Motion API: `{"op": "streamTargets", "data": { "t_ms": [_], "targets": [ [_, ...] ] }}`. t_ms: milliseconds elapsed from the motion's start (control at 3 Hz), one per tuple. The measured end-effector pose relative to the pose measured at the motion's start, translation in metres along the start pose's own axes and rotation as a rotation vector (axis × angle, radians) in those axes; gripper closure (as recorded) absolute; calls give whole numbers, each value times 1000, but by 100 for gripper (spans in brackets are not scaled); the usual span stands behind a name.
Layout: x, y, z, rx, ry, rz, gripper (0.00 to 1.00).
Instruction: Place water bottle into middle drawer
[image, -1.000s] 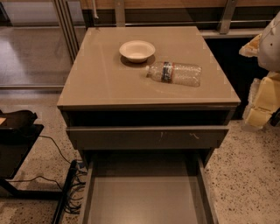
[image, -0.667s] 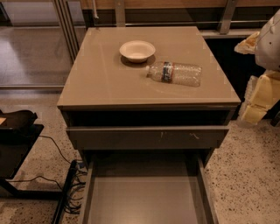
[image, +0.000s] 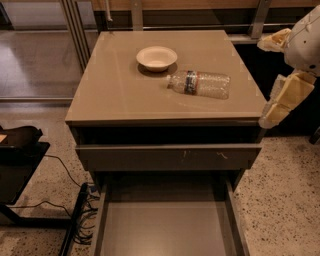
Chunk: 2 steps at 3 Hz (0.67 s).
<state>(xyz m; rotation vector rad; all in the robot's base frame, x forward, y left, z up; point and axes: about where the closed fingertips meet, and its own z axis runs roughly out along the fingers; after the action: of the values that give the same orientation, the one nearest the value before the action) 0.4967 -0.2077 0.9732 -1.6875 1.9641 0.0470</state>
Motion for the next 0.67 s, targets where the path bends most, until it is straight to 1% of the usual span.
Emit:
{"op": "streamTargets", "data": {
  "t_ms": [333,667],
  "targets": [
    [-1,0,0,-1,0,-1,0],
    [-9,-13,19,-13,-21,-30,0]
  ]
}}
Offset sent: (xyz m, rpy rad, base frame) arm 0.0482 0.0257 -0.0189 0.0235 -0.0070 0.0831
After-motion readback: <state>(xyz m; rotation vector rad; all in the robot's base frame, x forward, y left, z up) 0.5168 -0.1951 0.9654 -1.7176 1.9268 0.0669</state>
